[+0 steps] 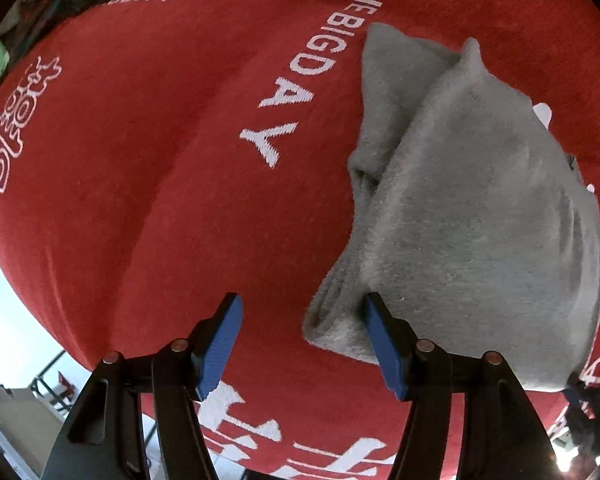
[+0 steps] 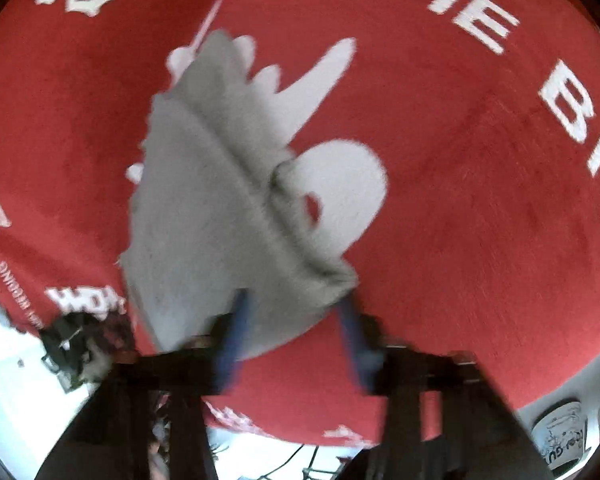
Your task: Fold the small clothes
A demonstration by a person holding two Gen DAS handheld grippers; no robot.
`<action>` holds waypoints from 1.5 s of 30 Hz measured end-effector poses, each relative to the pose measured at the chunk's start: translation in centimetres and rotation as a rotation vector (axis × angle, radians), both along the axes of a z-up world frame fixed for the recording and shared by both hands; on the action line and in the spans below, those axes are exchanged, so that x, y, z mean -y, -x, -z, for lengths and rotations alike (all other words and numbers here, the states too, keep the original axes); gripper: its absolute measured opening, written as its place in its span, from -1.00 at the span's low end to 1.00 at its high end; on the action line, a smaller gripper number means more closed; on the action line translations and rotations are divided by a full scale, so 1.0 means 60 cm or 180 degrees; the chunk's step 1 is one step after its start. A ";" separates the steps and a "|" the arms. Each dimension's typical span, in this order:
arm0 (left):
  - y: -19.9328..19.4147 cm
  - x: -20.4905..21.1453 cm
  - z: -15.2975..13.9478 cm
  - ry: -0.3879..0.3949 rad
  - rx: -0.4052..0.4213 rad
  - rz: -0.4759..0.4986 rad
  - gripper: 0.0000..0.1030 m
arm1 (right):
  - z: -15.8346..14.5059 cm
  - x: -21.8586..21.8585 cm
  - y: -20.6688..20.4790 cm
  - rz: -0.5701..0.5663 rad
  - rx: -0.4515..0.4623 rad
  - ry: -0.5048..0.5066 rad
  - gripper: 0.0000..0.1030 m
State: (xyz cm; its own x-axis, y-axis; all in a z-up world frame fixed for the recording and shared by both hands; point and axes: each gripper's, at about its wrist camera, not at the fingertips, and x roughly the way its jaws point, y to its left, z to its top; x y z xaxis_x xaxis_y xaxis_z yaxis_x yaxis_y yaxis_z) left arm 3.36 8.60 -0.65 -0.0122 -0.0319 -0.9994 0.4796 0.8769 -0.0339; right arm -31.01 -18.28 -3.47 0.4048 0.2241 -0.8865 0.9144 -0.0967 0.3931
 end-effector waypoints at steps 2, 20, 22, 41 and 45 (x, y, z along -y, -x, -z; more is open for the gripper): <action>0.003 -0.002 -0.005 -0.0103 0.0104 0.0080 0.40 | -0.006 -0.001 -0.003 -0.0167 -0.0071 0.0078 -0.69; -0.055 0.231 -0.079 0.0672 0.0291 0.0647 -0.25 | -0.052 0.037 -0.182 -0.1301 0.0279 0.0708 -0.66; -0.070 0.265 -0.068 0.0550 0.0310 0.0634 -0.25 | -0.024 0.044 -0.206 -0.1342 0.0277 0.0634 -0.66; -0.091 0.219 -0.069 0.0302 0.0222 0.0599 0.12 | 0.016 0.046 -0.199 -0.1052 0.0269 0.0462 -0.64; -0.077 0.204 -0.084 0.0340 0.0222 0.0808 0.19 | -0.004 0.027 -0.212 -0.1032 0.0180 0.0600 -0.31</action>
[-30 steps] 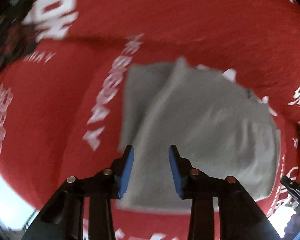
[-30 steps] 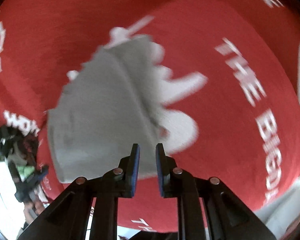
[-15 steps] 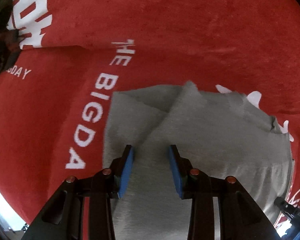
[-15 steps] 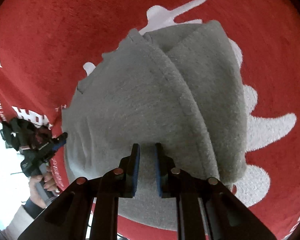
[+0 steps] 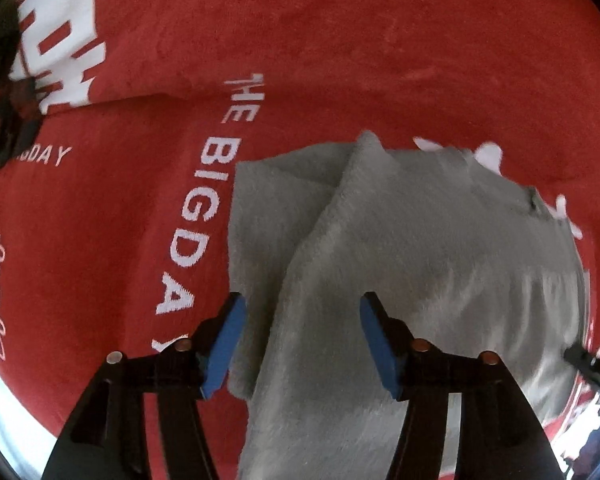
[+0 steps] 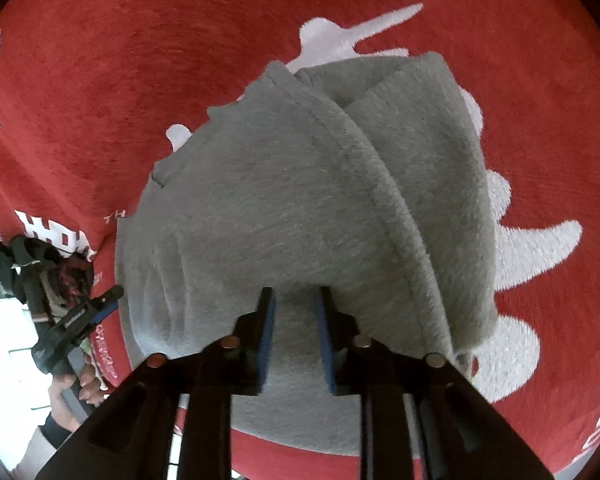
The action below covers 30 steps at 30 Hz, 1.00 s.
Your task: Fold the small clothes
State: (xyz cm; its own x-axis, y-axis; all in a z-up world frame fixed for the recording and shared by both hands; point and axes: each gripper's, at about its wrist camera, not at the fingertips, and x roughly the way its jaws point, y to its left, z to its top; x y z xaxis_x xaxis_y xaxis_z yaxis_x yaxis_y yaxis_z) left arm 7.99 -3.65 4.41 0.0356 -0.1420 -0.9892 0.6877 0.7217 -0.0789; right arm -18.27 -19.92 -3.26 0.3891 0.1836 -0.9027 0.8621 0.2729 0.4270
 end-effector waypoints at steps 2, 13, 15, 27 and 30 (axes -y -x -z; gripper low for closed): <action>0.005 -0.004 -0.004 -0.0056 -0.0006 0.0123 0.19 | -0.012 -0.015 -0.004 0.0056 -0.0001 0.0056 -0.23; -0.018 -0.052 -0.033 0.0035 0.0098 0.0367 0.98 | -0.029 -0.161 -0.076 0.0152 0.0019 -0.0060 -0.07; -0.031 -0.059 -0.033 0.0067 0.0071 0.0324 0.98 | -0.027 -0.182 -0.091 0.0141 0.0026 -0.0096 -0.02; -0.059 -0.066 -0.030 -0.0082 0.0254 0.0443 0.98 | -0.021 -0.268 -0.138 0.0125 0.0134 -0.0259 0.36; -0.066 -0.069 -0.023 -0.0075 0.0135 0.0398 0.98 | -0.014 -0.285 -0.139 0.0191 0.0176 -0.0330 0.36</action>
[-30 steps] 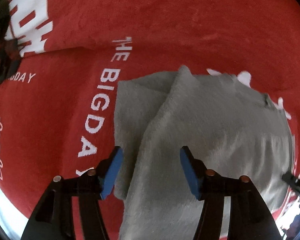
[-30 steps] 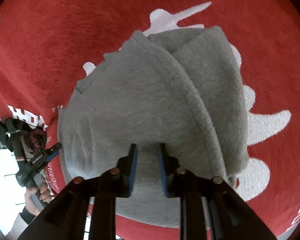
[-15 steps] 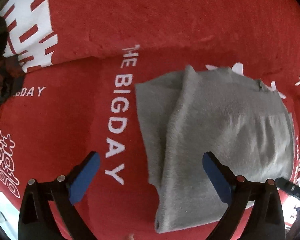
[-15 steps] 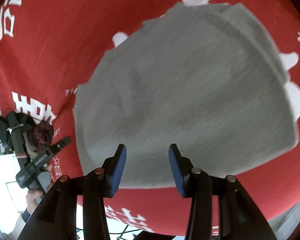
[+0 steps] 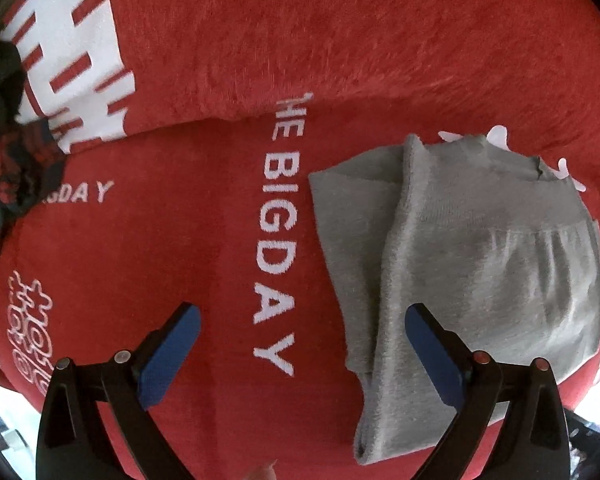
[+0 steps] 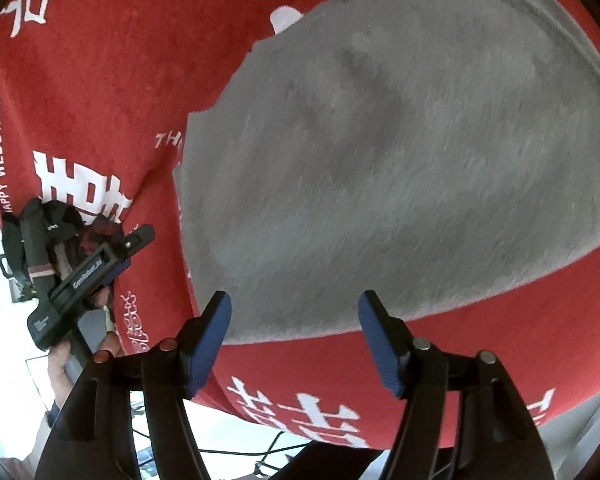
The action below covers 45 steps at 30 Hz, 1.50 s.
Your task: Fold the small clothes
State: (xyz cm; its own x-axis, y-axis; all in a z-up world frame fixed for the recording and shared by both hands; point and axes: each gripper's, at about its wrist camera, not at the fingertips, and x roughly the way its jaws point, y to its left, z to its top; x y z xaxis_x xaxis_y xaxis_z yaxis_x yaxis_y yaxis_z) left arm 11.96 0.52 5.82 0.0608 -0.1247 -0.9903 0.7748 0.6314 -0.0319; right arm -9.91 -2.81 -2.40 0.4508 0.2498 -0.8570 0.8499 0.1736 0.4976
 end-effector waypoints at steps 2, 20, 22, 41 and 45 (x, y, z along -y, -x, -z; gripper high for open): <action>-0.005 -0.002 0.004 -0.0013 -0.0054 -0.0037 0.98 | 0.007 -0.012 0.000 0.0067 0.0044 -0.0064 0.39; -0.034 0.001 0.044 0.0195 -0.0532 0.0040 0.98 | 0.087 -0.062 0.044 0.1039 0.0493 -0.0636 0.41; -0.040 0.002 0.051 0.0247 -0.0629 -0.0004 0.98 | 0.098 -0.065 0.044 0.1142 0.0590 -0.0689 0.41; -0.031 0.019 0.121 0.0794 -0.2288 -0.0381 0.98 | 0.082 -0.023 0.000 0.1610 0.1809 -0.0887 -0.79; -0.008 0.060 0.122 0.0981 -0.2582 -0.0397 0.98 | 0.042 -0.003 -0.008 0.1430 0.1964 -0.0782 -0.79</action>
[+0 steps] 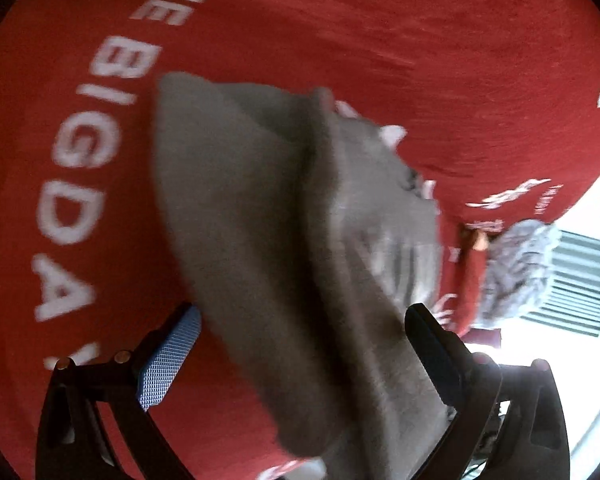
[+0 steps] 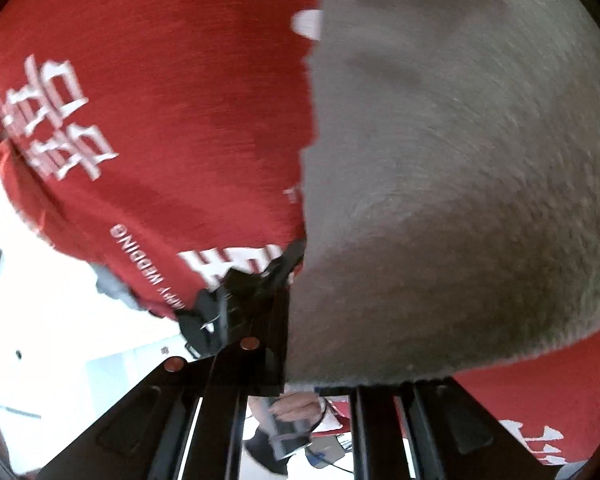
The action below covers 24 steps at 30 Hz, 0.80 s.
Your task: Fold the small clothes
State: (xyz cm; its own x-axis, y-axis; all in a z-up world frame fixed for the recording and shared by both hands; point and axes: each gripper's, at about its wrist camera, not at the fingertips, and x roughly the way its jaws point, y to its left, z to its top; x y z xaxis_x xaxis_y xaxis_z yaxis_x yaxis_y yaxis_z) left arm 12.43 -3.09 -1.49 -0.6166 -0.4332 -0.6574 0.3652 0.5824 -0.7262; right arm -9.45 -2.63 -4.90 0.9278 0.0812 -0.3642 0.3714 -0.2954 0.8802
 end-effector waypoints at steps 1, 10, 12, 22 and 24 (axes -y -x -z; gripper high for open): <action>0.007 0.013 -0.003 0.0055 -0.0036 0.0010 0.98 | -0.008 0.005 -0.003 -0.0074 0.0000 0.0052 -0.79; 0.070 0.088 -0.020 -0.0222 0.0851 0.0643 0.02 | 0.003 -0.009 -0.012 -0.1066 -0.0559 0.0126 -0.77; 0.071 0.085 -0.014 -0.0284 0.0875 0.0669 -0.10 | 0.003 -0.015 -0.014 -0.1415 -0.0811 0.0078 -0.69; 0.090 0.088 -0.033 -0.0463 0.1326 0.0697 -0.56 | -0.082 0.123 0.032 -0.1421 -0.1647 0.0958 -0.36; 0.089 0.085 -0.044 -0.0449 0.1355 0.0628 -0.60 | -0.073 0.160 0.026 -0.1398 -0.1834 0.1049 -0.70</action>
